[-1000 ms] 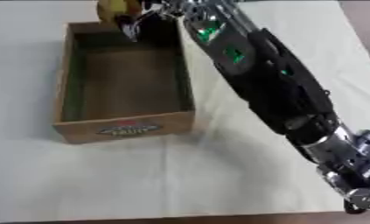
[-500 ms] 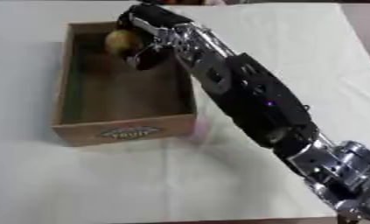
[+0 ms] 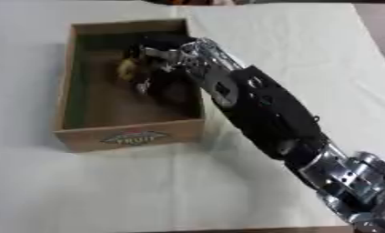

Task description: Pick up objects on the table and place them in the box.

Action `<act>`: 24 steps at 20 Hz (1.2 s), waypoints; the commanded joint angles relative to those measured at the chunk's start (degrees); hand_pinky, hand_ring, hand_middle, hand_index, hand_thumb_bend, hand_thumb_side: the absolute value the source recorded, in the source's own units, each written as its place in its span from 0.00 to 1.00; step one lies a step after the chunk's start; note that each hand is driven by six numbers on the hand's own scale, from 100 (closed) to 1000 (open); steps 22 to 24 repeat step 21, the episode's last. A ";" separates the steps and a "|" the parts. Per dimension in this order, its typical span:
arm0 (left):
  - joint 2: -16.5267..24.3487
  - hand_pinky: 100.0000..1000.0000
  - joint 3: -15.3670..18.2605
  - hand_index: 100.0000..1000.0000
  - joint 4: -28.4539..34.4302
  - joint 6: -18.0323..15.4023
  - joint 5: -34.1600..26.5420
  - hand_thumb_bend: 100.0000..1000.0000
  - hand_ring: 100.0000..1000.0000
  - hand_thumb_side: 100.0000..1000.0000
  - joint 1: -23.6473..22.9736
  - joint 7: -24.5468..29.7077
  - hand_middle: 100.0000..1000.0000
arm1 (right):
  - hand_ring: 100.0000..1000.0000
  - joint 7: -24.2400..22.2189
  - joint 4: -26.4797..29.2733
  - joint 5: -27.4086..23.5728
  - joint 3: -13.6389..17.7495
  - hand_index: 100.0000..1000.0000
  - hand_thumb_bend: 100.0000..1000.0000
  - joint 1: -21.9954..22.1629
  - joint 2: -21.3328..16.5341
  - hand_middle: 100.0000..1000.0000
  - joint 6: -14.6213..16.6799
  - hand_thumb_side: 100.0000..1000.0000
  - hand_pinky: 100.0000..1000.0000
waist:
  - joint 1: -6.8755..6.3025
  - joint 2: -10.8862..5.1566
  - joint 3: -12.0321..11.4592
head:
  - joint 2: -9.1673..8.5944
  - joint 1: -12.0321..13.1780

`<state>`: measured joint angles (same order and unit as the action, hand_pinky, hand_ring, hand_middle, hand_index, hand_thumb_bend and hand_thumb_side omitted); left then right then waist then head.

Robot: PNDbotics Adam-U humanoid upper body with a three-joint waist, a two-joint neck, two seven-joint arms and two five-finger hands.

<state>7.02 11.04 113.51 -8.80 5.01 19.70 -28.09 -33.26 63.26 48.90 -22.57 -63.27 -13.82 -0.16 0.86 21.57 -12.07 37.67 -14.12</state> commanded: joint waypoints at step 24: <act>1.09 0.33 0.67 0.65 1.08 0.00 0.76 0.00 0.33 0.84 0.17 -0.77 0.44 | 0.71 9.36 37.24 -22.78 12.41 0.95 0.50 2.87 -18.62 0.82 -10.70 0.62 0.69 | -0.27 -1.92 2.59 | -1.05 2.63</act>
